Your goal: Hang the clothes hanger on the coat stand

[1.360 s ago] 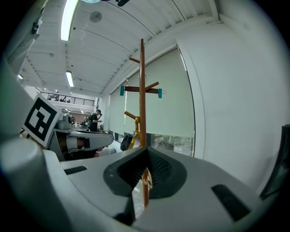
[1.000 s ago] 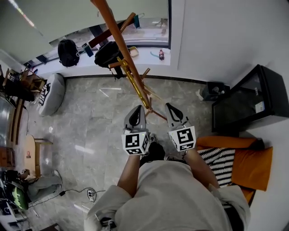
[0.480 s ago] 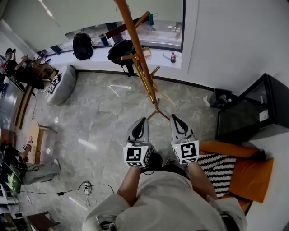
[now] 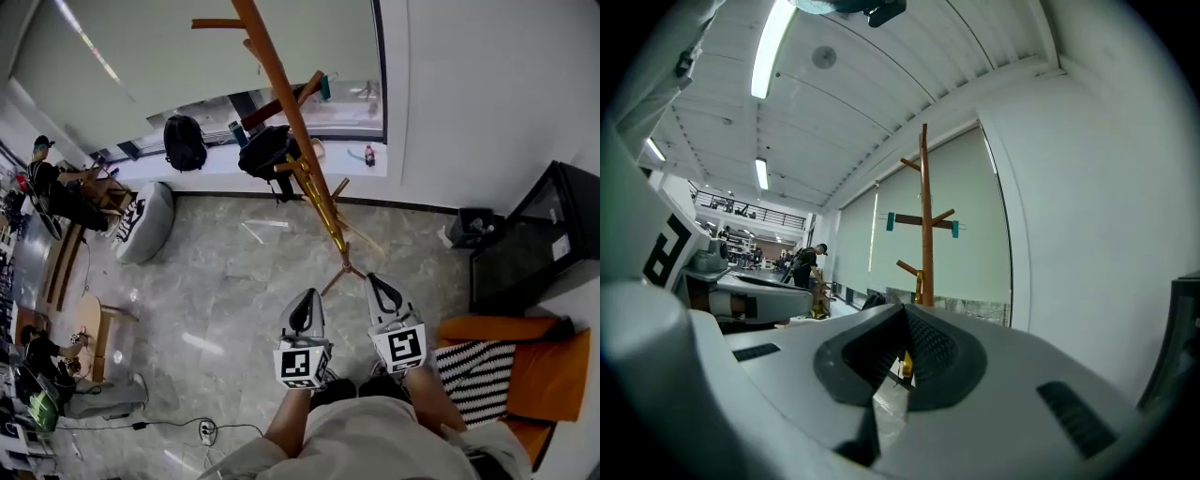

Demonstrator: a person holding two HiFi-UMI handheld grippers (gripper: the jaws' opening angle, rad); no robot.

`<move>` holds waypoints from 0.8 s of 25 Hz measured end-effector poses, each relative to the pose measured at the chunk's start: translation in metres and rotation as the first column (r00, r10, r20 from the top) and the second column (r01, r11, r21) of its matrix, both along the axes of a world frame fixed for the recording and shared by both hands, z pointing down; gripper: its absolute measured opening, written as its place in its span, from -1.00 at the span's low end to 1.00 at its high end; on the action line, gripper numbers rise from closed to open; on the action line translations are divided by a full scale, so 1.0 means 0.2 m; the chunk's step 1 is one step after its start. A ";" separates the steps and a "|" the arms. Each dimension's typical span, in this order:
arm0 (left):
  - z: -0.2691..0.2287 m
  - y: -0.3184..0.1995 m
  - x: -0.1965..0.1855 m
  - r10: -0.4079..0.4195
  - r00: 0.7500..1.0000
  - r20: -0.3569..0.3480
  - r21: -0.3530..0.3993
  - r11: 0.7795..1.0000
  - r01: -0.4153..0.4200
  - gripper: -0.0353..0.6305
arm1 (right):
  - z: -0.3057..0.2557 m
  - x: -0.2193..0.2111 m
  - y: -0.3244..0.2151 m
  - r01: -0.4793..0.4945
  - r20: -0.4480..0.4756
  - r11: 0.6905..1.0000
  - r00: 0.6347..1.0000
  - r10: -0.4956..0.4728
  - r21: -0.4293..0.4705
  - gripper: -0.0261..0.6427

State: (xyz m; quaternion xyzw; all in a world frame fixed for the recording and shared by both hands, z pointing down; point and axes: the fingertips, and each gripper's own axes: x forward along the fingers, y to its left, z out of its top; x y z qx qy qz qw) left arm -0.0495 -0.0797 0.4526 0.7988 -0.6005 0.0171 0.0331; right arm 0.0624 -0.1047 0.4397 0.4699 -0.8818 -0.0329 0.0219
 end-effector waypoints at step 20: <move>-0.14 -0.12 -0.29 0.083 0.996 -0.020 0.074 0.994 -0.081 -0.87 | -0.18 -0.32 -0.06 -0.065 -0.005 0.996 0.998 0.066 0.065 -0.91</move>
